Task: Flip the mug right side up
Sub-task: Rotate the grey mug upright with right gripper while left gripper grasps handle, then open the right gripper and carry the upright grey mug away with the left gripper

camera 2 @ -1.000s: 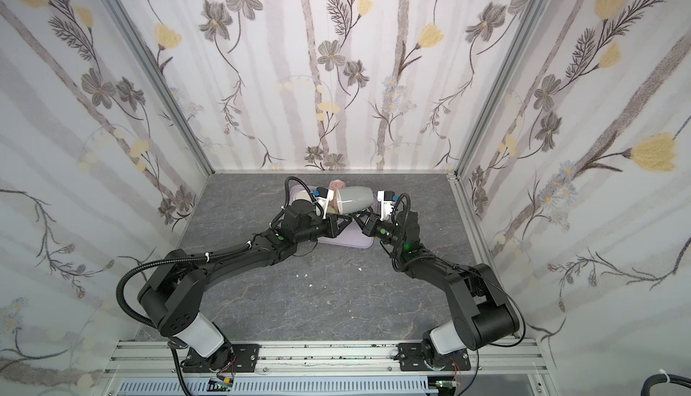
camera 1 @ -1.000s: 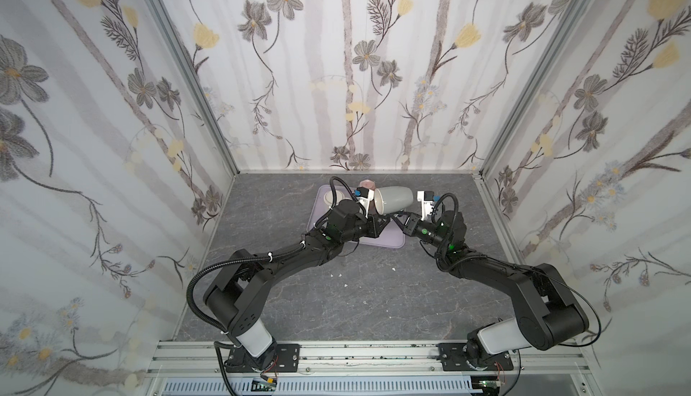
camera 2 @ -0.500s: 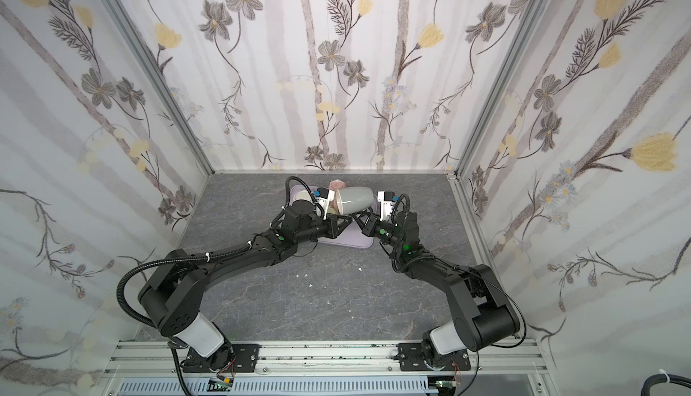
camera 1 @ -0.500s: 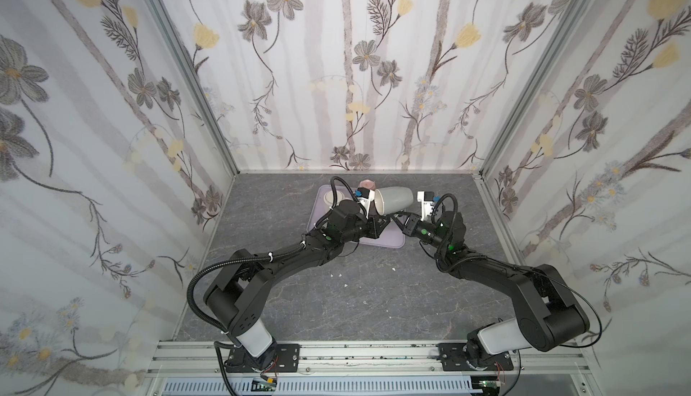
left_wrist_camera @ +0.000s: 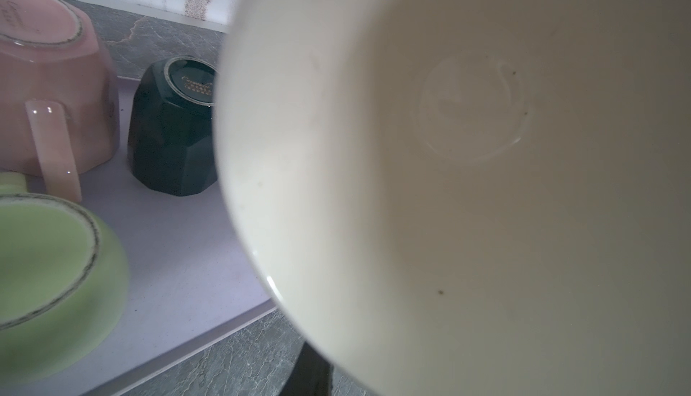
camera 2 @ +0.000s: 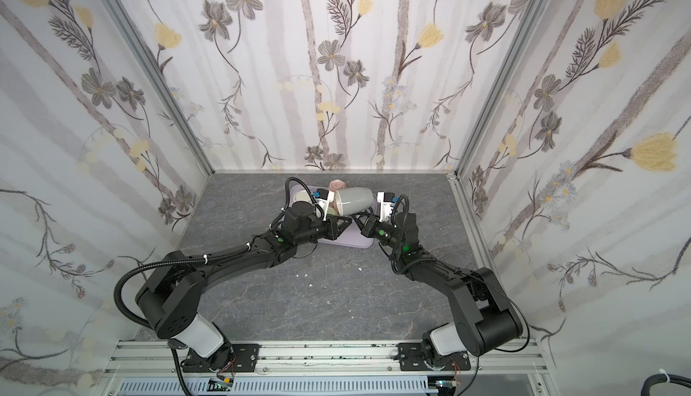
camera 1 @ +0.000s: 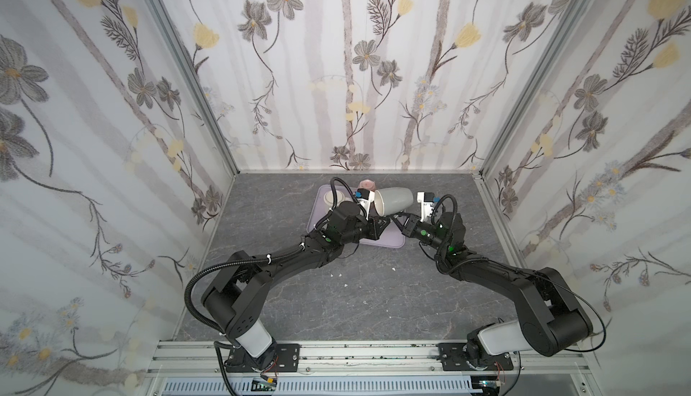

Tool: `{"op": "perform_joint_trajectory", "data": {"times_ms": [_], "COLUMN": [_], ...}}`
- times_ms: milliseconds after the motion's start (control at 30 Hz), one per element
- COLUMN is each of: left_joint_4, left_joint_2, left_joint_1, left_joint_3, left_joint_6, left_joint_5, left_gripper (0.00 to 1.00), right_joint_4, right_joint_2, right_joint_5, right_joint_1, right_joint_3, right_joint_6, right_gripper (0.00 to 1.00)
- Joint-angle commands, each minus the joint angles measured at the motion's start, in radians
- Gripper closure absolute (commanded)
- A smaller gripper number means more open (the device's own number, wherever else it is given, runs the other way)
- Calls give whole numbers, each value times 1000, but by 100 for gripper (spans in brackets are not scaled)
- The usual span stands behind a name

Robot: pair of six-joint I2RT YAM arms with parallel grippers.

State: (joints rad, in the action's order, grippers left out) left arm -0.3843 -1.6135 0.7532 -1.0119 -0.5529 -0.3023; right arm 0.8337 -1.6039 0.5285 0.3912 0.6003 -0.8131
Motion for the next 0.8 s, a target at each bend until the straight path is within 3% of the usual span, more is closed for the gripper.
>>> {"op": "perform_joint_trajectory", "data": {"times_ms": [0, 233, 533, 767], "left_joint_4": [-212, -152, -59, -18], "left_joint_2": [31, 50, 38, 37], "left_joint_1": [10, 8, 3, 2], "left_joint_3": [-20, -17, -46, -57], "left_joint_6": [5, 24, 62, 92], "left_joint_5": [-60, 2, 37, 116], "left_gripper": [100, 100, 100, 100], "right_joint_4": [-112, -94, -84, -88], "right_joint_2": [-8, 0, -9, 0], "right_joint_5": [18, 19, 18, 12], "right_joint_1": [6, 6, 5, 6], "right_joint_3": [-7, -17, -19, -25], "right_joint_6": [77, 75, 71, 72], "right_gripper": [88, 64, 63, 51]}}
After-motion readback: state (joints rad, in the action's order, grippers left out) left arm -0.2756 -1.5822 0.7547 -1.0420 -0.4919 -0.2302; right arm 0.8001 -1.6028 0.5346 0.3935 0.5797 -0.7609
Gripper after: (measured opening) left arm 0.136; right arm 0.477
